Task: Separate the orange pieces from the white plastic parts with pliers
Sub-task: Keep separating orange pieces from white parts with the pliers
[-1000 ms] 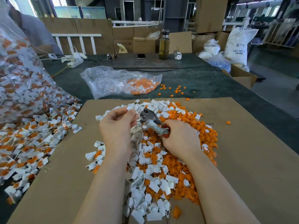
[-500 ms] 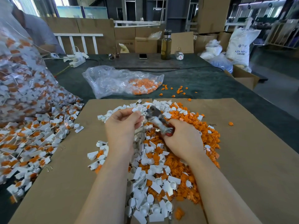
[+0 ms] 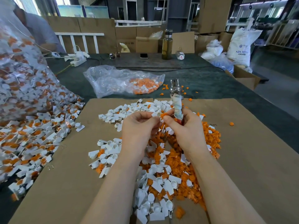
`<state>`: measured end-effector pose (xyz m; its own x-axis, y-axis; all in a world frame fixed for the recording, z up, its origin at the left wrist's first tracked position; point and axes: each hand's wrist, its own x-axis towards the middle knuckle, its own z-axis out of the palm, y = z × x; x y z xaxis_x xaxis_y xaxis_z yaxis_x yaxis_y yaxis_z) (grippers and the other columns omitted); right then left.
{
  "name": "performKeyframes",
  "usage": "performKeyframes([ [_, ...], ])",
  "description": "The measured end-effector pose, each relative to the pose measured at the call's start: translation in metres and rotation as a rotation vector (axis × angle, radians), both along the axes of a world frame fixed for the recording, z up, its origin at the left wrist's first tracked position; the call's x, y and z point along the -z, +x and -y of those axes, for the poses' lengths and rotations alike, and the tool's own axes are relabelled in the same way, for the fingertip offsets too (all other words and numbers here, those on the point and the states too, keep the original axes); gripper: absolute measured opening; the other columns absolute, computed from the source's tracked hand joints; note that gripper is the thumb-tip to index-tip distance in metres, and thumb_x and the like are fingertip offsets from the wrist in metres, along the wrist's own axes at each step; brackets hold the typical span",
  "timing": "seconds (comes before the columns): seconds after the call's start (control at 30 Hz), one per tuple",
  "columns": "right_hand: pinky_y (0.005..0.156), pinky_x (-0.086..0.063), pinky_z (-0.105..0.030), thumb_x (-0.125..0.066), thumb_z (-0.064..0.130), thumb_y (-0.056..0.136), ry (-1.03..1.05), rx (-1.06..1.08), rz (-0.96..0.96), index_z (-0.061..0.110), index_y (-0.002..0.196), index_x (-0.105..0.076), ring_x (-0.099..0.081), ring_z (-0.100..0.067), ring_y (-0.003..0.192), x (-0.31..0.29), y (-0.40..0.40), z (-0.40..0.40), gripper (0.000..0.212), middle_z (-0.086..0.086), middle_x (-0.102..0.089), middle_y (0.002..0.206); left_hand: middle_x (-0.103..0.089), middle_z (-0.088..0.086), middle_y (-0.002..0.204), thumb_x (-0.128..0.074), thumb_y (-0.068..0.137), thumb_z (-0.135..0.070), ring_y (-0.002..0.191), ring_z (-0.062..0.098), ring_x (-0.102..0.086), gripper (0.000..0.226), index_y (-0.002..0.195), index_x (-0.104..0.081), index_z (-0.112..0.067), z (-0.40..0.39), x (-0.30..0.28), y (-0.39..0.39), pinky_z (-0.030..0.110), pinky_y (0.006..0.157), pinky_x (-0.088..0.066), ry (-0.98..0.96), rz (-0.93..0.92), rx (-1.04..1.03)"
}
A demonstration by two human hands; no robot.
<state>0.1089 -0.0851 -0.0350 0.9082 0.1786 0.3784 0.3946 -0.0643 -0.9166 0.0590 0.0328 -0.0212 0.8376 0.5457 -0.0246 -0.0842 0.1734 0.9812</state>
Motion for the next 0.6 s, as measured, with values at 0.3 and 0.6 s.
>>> performKeyframes([
  [0.3, 0.068, -0.047, -0.008, -0.069, 0.026, 0.089, -0.097, 0.141, 0.115, 0.015, 0.103, -0.067, -0.062, 0.003, 0.082, 0.0014, -0.0004, -0.0034, 0.018, 0.013, -0.066, 0.086, -0.075, 0.01, 0.072, -0.078, 0.081, -0.003, 0.063, 0.013, -0.073, 0.008, 0.085, -0.072, -0.007, 0.0041, -0.0024, -0.0012, 0.017, 0.056, -0.054, -0.002, 0.019, 0.033],
  [0.6, 0.062, -0.042, -0.006, -0.069, 0.023, 0.089, -0.144, 0.219, 0.187, 0.016, 0.096, -0.064, -0.057, 0.01, 0.072, 0.0022, -0.0037, -0.0072, 0.011, 0.017, -0.059, 0.074, -0.075, 0.005, 0.072, -0.085, 0.075, -0.011, 0.067, 0.017, -0.072, 0.011, 0.083, -0.077, -0.013, 0.0074, -0.0042, -0.0017, 0.027, 0.067, -0.06, 0.132, 0.029, -0.058],
])
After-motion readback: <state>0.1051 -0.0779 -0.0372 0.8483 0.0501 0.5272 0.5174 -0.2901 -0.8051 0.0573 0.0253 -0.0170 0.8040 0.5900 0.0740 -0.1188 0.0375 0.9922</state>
